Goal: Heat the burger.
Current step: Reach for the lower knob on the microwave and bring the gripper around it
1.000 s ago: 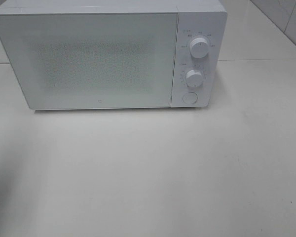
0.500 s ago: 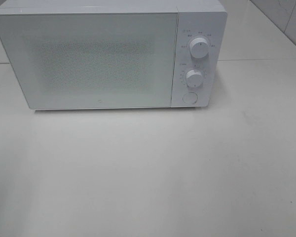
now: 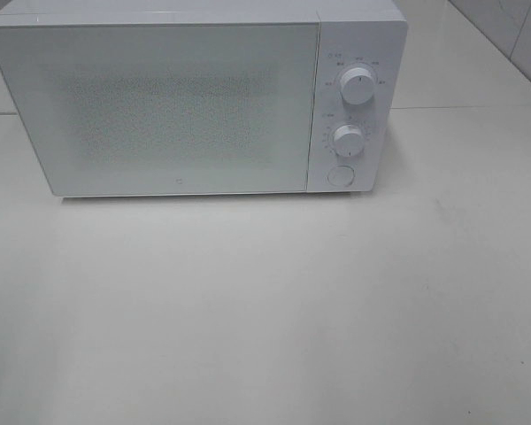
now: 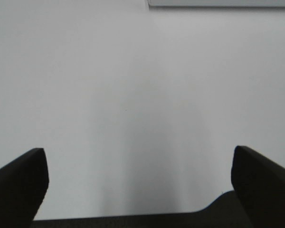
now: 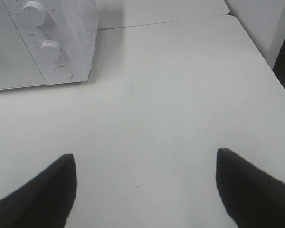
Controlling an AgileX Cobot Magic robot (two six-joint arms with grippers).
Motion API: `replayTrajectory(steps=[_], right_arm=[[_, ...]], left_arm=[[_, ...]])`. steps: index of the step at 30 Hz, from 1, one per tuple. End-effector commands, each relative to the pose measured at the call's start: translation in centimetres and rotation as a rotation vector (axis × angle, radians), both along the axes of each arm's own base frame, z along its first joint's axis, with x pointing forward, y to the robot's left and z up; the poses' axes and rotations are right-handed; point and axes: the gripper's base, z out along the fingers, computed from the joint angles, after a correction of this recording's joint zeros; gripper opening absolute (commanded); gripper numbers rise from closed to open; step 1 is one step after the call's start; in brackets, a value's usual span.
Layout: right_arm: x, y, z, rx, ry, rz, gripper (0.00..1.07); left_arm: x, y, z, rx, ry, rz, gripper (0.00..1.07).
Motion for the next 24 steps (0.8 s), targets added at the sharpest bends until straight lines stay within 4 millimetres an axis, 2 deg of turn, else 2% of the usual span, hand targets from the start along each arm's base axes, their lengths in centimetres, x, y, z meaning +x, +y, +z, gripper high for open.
replayTrajectory(steps=[1, 6, 8, 11, 17, 24], right_arm=[[-0.3, 0.0, -0.1, 0.002, -0.023, -0.004, 0.76], [-0.3, 0.0, -0.1, 0.002, -0.023, -0.004, 0.76], [-0.3, 0.0, -0.1, 0.002, -0.023, -0.004, 0.76], [-0.3, 0.0, -0.1, 0.004, -0.023, -0.004, 0.76], [-0.3, 0.0, -0.1, 0.004, -0.020, -0.007, 0.76], [0.8, 0.1, 2.2, 0.007, -0.042, -0.001, 0.76]], left_arm=[[-1.6, -0.1, 0.3, -0.040, -0.110, -0.003, 1.02], [-3.0, 0.0, 0.5, -0.044, -0.204, 0.021, 1.02], [-4.4, 0.1, 0.6, -0.039, -0.293, 0.083, 1.02], [-5.3, 0.1, 0.6, -0.037, -0.352, 0.103, 1.02], [-5.3, 0.1, 0.5, -0.037, -0.355, 0.101, 1.02], [-5.3, 0.1, 0.5, -0.034, -0.355, 0.102, 1.02]])
